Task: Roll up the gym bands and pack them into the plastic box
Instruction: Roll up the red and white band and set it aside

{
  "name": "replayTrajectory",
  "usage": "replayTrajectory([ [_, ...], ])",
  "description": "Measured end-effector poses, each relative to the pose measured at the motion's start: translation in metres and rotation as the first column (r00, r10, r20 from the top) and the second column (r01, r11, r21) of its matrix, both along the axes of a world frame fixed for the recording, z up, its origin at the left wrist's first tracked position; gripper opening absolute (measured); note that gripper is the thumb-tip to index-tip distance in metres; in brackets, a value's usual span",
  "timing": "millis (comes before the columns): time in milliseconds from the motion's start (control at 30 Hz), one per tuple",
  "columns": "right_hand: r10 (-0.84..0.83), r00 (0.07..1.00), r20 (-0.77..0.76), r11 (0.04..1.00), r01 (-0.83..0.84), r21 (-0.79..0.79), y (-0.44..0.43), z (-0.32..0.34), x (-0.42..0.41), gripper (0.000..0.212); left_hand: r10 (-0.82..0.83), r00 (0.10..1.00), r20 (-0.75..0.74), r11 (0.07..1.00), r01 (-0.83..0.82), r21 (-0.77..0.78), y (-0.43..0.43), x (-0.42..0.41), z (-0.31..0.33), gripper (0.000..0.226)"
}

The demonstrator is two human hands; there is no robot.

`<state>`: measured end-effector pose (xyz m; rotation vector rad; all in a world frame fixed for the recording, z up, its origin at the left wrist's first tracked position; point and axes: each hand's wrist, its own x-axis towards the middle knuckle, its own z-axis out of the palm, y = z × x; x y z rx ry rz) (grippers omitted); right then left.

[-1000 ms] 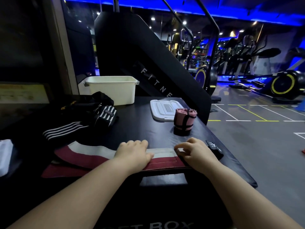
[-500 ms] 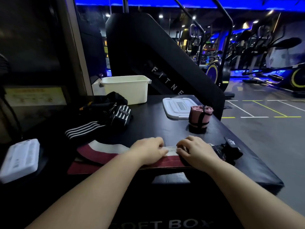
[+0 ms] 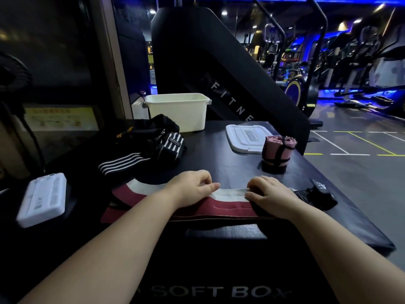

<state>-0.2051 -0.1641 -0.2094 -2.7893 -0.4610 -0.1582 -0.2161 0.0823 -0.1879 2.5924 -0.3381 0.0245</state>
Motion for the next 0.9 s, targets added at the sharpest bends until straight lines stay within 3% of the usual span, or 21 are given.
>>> replayTrajectory([
  [133, 0.017, 1.0, 0.0, 1.0, -0.017, -0.01, 0.0, 0.001, 0.002, 0.018, 0.071, 0.983, 0.169, 0.955, -0.116, 0.274, -0.006, -0.004, 0.01, 0.037],
  [267, 0.048, 0.999, 0.013, 0.999, -0.048, -0.001, -0.002, 0.001, 0.001, 0.014, 0.149, 0.987, 0.054, 0.919, -0.158, 0.362, 0.002, -0.004, 0.011, 0.053],
  [400, 0.057, 0.998, 0.013, 0.998, -0.057, -0.013, -0.002, 0.003, 0.0, 0.011, 0.168, 0.986, 0.003, 0.913, -0.157, 0.376, 0.01, -0.007, 0.006, 0.056],
  [533, 0.051, 0.999, -0.013, 0.997, -0.052, -0.059, 0.0, 0.005, -0.001, 0.023, 0.163, 0.986, -0.019, 0.896, -0.14, 0.421, 0.009, -0.01, 0.01, 0.054],
  [733, 0.113, 0.993, -0.025, 0.987, -0.116, -0.108, -0.001, 0.01, 0.002, 0.024, 0.144, 0.989, -0.035, 0.875, -0.11, 0.471, 0.013, -0.011, 0.015, 0.05],
  [900, 0.135, 0.991, -0.011, 0.979, -0.135, -0.156, 0.0, 0.012, 0.003, 0.023, 0.161, 0.987, 0.01, 0.907, -0.152, 0.392, 0.015, -0.015, 0.006, 0.048],
])
